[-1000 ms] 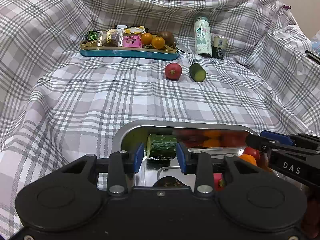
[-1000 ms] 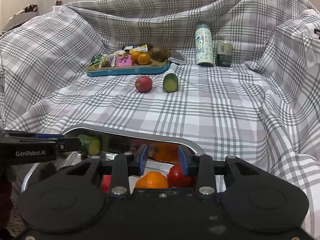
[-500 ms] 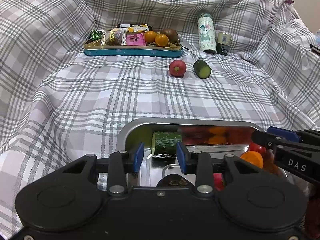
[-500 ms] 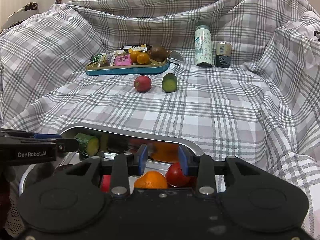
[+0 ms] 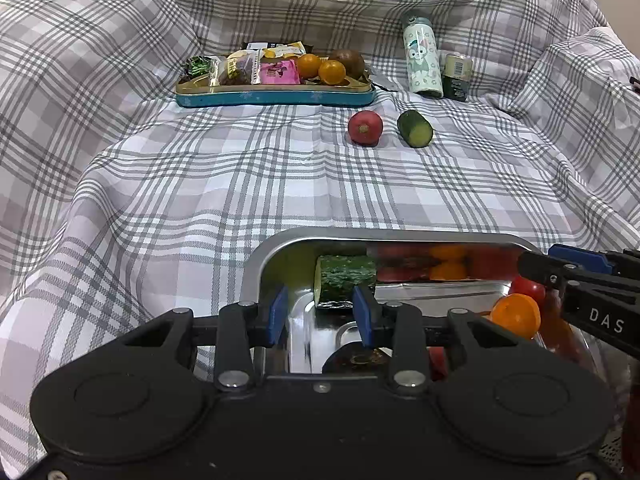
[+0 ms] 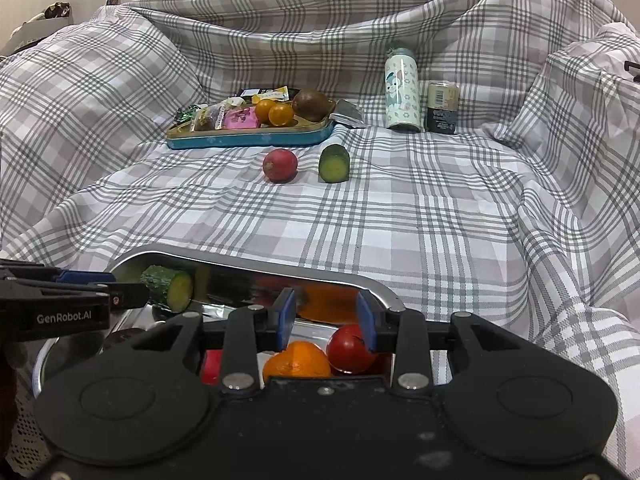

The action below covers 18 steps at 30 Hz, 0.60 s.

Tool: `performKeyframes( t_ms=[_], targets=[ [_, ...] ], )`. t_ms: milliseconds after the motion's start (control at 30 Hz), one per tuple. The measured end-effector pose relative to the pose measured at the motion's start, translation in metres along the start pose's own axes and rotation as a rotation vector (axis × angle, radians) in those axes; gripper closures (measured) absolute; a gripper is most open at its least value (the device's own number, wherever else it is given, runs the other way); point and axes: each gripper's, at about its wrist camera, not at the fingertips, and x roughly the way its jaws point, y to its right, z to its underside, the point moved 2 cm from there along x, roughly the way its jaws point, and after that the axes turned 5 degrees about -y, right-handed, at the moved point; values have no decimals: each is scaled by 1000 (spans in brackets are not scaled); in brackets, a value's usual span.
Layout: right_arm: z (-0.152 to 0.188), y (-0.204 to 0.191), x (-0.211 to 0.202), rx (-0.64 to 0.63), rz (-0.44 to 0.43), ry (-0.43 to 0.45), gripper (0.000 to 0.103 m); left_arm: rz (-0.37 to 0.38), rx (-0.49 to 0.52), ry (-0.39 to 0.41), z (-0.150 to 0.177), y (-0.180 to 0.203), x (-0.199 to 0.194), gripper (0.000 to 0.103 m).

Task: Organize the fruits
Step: 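Lower the tomato and cucumber slice into the steel tray and open both grippers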

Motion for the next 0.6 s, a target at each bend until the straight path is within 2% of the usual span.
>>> performKeyframes(
  t_ms=[600],
  targets=[
    [0, 5, 0, 29, 35, 8, 66, -54, 9, 18, 1, 0, -3, 58]
  ],
)
